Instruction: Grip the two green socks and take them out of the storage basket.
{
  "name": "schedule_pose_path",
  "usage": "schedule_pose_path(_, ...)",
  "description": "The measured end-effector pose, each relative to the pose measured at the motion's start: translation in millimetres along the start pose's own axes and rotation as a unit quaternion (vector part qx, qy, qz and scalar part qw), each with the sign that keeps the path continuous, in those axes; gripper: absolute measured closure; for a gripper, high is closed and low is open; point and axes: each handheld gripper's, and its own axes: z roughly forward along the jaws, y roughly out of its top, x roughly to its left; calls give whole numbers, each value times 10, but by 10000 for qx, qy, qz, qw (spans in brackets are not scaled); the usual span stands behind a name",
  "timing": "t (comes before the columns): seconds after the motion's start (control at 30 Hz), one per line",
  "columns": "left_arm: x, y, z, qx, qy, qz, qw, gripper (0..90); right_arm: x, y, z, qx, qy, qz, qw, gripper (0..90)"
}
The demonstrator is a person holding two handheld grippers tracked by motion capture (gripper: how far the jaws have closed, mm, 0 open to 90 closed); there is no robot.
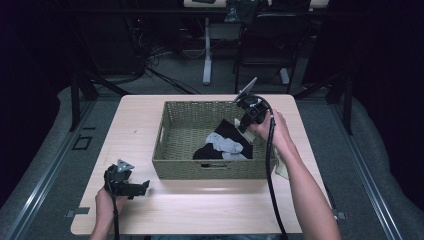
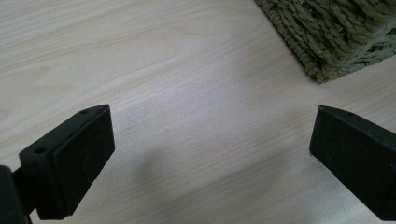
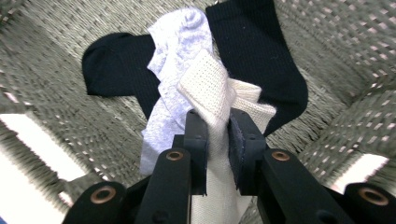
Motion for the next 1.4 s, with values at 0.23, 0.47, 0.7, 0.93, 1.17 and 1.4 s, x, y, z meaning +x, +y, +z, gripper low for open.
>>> schedule_pose_path(0.23,0,2,-5,29,-11,9,10000,1,-10,-22,-315,-235,40,27,9997,785)
schedule_pose_path(0.47,-3,3,2,-1,-13,11,10000,1,-53,-87,-520,-321,17,113,9994,784)
schedule_pose_path(0.7,0,2,3,-6,-10,-3,10000,1,-117,-146,-668,-426,-38,103,9990,785)
schedule_pose_path(0.93,2,1,4,1,-9,-9,10000,1,-151,-225,-816,-523,-131,176,9984,784)
schedule_pose_path(1.17,0,3,0,-2,3,2,10000,1,-272,-400,-972,-654,-197,289,9972,785)
schedule_pose_path(1.4,1,2,4,-13,-2,-9,10000,1,-412,-573,-1020,-730,-241,509,9957,784)
